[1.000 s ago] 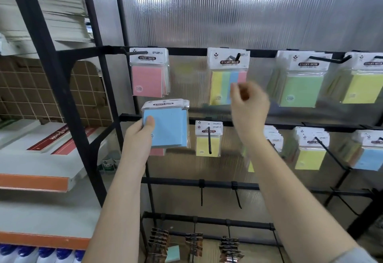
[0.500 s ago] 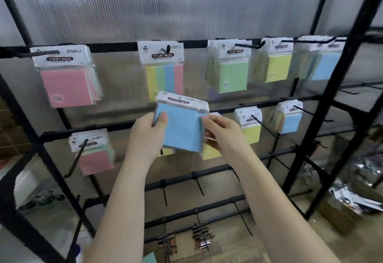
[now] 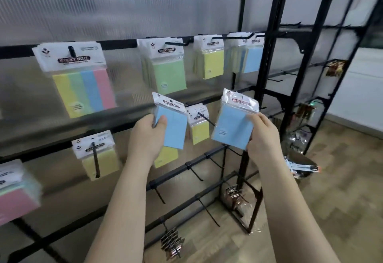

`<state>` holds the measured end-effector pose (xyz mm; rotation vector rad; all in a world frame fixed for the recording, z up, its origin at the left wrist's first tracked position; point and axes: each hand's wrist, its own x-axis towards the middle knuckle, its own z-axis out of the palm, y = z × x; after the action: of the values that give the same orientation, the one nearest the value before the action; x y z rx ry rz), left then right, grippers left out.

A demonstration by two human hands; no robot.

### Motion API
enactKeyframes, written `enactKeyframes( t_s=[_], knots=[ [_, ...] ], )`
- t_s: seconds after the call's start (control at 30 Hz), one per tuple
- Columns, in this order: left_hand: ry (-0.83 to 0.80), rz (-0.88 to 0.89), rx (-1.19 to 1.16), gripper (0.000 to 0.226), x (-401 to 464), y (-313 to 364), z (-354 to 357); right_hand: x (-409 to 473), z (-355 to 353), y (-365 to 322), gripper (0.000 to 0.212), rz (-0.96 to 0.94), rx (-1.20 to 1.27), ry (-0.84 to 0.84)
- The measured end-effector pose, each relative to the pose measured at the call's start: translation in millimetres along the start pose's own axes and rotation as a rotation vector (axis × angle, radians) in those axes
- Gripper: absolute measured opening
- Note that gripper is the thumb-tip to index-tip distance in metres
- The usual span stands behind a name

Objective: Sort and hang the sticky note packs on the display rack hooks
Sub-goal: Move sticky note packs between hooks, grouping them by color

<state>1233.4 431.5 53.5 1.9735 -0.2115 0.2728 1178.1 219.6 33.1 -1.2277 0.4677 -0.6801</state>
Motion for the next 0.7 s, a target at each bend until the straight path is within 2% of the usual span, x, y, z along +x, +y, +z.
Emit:
enactKeyframes(
  t_s=[0.17, 0.23, 0.4, 0.47, 0.53, 0.6, 0.7],
  knots=[
    [-0.013, -0.025, 0.021, 0.028, 21, 19, 39, 42, -22, -11, 0.035, 0.043, -0.015, 0.006],
    [-0.001, -0.031, 0.042, 0.028, 28, 28, 58, 66, -34, -18, 0.031, 0.02, -0.016, -0.018],
    [0.1, -0.064, 0.037, 0.012, 36, 47, 116, 129, -62, -37, 0.029, -0.056, -0.039, -0.195],
    [0.166, -0.118, 0.02, 0.019, 37, 58, 139, 153, -72, -48, 0.036, -0.054, -0.062, -0.256],
    [0.228, -0.161, -0.01, 0.026, 36, 70, 160, 178, -81, -59, 0.03, -0.064, -0.099, -0.306],
    [0.263, -0.174, -0.025, 0.024, 36, 81, 179, 198, -87, -69, 0.018, -0.081, -0.133, -0.346],
    [0.301, -0.194, -0.029, 0.018, 37, 92, 201, 220, -93, -82, 0.019, -0.127, -0.12, -0.411]
  ],
)
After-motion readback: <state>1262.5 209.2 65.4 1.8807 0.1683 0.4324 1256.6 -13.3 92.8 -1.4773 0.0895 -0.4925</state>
